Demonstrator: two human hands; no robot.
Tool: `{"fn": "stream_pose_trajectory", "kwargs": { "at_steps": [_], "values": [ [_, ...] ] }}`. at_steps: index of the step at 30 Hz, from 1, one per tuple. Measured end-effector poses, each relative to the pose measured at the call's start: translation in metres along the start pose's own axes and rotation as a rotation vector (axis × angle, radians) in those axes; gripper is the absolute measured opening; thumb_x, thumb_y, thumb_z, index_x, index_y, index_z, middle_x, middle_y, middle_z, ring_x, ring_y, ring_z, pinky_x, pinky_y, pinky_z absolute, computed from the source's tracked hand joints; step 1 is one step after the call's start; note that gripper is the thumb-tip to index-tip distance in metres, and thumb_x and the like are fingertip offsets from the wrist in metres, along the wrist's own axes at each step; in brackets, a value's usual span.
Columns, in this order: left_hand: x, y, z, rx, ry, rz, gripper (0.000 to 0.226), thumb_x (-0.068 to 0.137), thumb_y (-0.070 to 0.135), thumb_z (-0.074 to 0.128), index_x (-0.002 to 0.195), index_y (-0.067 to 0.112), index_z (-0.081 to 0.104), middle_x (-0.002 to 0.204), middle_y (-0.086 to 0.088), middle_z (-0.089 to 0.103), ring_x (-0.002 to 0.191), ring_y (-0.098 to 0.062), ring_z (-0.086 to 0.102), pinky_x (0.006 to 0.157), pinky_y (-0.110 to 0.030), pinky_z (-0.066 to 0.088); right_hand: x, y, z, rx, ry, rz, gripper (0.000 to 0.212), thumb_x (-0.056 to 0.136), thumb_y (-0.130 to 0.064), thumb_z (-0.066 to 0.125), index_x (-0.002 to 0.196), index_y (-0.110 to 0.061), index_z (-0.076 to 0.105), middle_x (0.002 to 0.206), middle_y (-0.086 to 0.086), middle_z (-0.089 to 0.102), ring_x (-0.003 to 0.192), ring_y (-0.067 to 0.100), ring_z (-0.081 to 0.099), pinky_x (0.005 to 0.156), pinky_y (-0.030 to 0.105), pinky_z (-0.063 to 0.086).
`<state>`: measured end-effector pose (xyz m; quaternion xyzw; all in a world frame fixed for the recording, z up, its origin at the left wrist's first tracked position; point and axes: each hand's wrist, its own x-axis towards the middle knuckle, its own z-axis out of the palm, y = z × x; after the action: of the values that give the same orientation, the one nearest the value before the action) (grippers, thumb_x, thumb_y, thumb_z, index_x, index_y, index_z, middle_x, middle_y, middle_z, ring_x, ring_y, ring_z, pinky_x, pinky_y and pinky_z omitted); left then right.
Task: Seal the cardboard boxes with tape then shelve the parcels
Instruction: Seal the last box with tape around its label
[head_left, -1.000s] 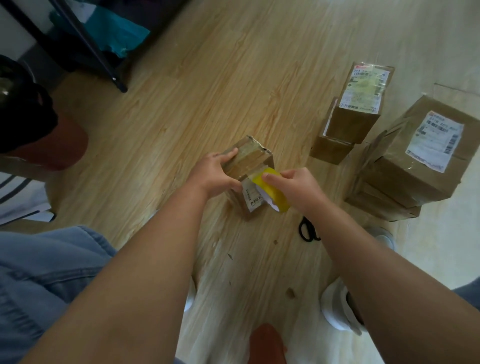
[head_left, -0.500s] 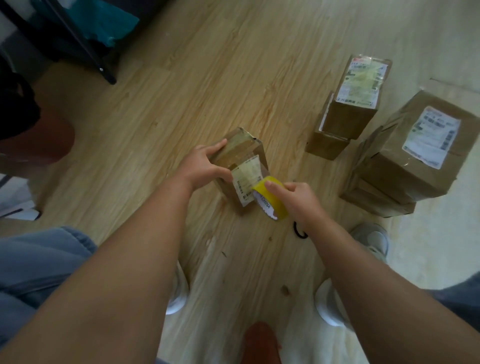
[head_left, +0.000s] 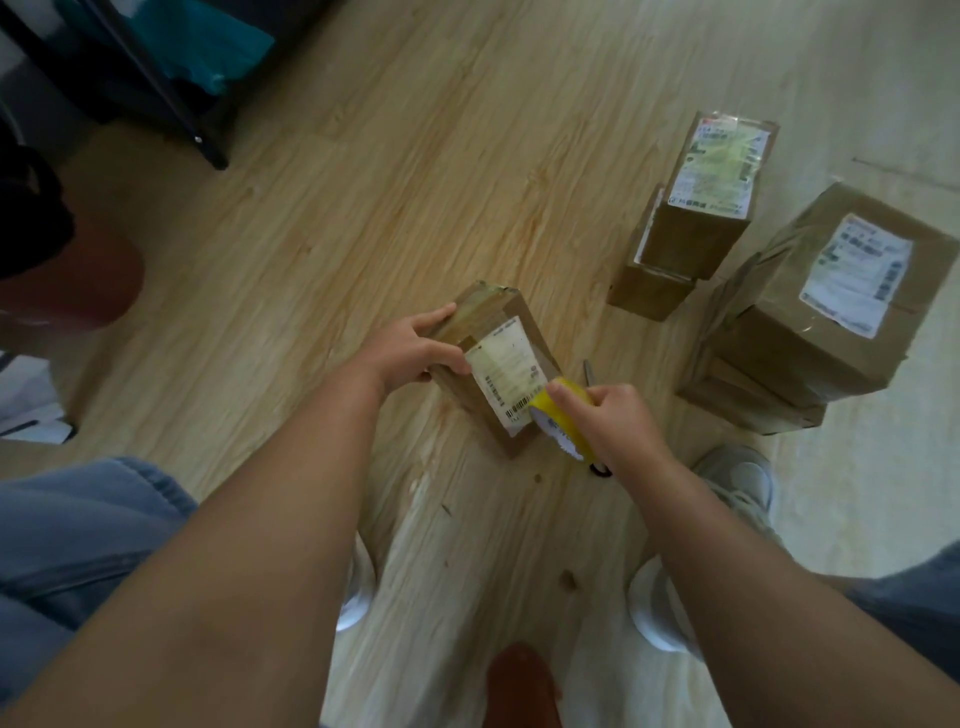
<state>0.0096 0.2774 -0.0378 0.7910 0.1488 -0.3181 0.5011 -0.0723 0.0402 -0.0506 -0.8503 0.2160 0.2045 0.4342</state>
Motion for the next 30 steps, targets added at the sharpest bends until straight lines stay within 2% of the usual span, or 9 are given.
{"fn": "stream_pose_trajectory", "kwargs": {
  "at_steps": [6, 8, 10, 13, 16, 18, 24, 28, 30],
  "values": [
    [0.002, -0.006, 0.003, -0.158, 0.009, -0.034, 0.073, 0.070, 0.009, 0.080, 0.134, 0.037, 0.059, 0.124, 0.002, 0.060, 0.107, -0.013, 0.059, 0.091, -0.036, 0.056, -0.001, -0.008, -0.005, -0.245, 0.022, 0.060, 0.065, 0.085, -0.071, 0.059, 0.068, -0.009, 0.066, 0.055, 0.002, 0.060, 0.046, 0.012, 0.056, 0.043, 0.023, 0.037],
    [0.005, -0.011, 0.000, -0.213, 0.016, -0.055, 0.069, 0.072, 0.008, 0.078, 0.134, 0.034, 0.060, 0.121, 0.000, 0.062, 0.104, -0.013, 0.061, 0.091, -0.037, 0.057, 0.001, -0.007, -0.009, -0.157, 0.006, 0.024, 0.064, 0.082, -0.072, 0.061, 0.069, -0.010, 0.069, 0.058, 0.002, 0.065, 0.051, 0.015, 0.061, 0.047, 0.027, 0.042],
    [0.007, -0.019, -0.003, -0.277, 0.028, -0.081, 0.066, 0.074, 0.008, 0.076, 0.134, 0.032, 0.060, 0.121, -0.004, 0.064, 0.105, -0.017, 0.063, 0.091, -0.039, 0.057, -0.001, -0.005, -0.012, 0.000, -0.045, 0.020, 0.058, 0.085, -0.066, 0.064, 0.067, -0.011, 0.067, 0.055, 0.003, 0.061, 0.050, 0.016, 0.056, 0.049, 0.028, 0.040],
    [0.011, -0.027, -0.002, -0.340, 0.055, -0.094, 0.062, 0.075, 0.007, 0.075, 0.130, 0.032, 0.063, 0.122, -0.006, 0.064, 0.106, -0.017, 0.064, 0.090, -0.039, 0.057, 0.001, 0.000, -0.010, 0.132, -0.075, 0.036, 0.052, 0.087, -0.056, 0.066, 0.077, -0.006, 0.073, 0.069, 0.019, 0.068, 0.059, 0.019, 0.056, 0.057, 0.033, 0.041],
    [0.015, -0.027, -0.001, -0.340, 0.066, -0.085, 0.060, 0.073, 0.006, 0.075, 0.127, 0.030, 0.065, 0.122, -0.007, 0.065, 0.105, -0.018, 0.065, 0.085, -0.037, 0.059, 0.006, 0.001, -0.006, -0.071, -0.026, 0.048, 0.051, 0.088, -0.051, 0.064, 0.064, -0.007, 0.062, 0.054, 0.007, 0.056, 0.051, 0.015, 0.050, 0.052, 0.029, 0.037],
    [0.018, -0.026, -0.002, -0.342, 0.063, -0.090, 0.060, 0.072, 0.007, 0.075, 0.126, 0.031, 0.066, 0.121, -0.007, 0.066, 0.106, -0.019, 0.064, 0.085, -0.038, 0.059, 0.009, 0.003, -0.004, -0.230, 0.011, 0.055, 0.052, 0.089, -0.054, 0.061, 0.062, -0.010, 0.059, 0.055, 0.004, 0.052, 0.050, 0.016, 0.049, 0.051, 0.029, 0.037],
    [0.025, -0.030, -0.005, -0.357, 0.033, -0.106, 0.059, 0.073, 0.009, 0.074, 0.126, 0.032, 0.065, 0.123, -0.005, 0.065, 0.111, -0.019, 0.062, 0.086, -0.038, 0.059, 0.018, 0.003, 0.004, -0.325, -0.019, 0.105, 0.051, 0.091, -0.057, 0.055, 0.066, -0.012, 0.059, 0.057, 0.003, 0.053, 0.050, 0.015, 0.048, 0.049, 0.027, 0.033],
    [0.029, -0.032, -0.006, -0.350, 0.029, -0.103, 0.060, 0.074, 0.013, 0.072, 0.131, 0.032, 0.062, 0.124, -0.003, 0.064, 0.112, -0.018, 0.062, 0.088, -0.037, 0.057, 0.023, -0.002, 0.005, -0.327, -0.018, 0.134, 0.053, 0.093, -0.054, 0.055, 0.058, -0.016, 0.044, 0.042, -0.006, 0.039, 0.038, 0.009, 0.035, 0.042, 0.023, 0.025],
    [0.029, -0.030, -0.004, -0.349, 0.037, -0.105, 0.064, 0.070, 0.019, 0.071, 0.131, 0.033, 0.062, 0.124, -0.003, 0.065, 0.111, -0.017, 0.062, 0.091, -0.037, 0.057, 0.024, -0.006, 0.006, -0.358, -0.024, 0.131, 0.052, 0.094, -0.054, 0.054, 0.061, -0.015, 0.051, 0.043, -0.006, 0.041, 0.036, 0.008, 0.035, 0.040, 0.022, 0.024]
  ]
}}
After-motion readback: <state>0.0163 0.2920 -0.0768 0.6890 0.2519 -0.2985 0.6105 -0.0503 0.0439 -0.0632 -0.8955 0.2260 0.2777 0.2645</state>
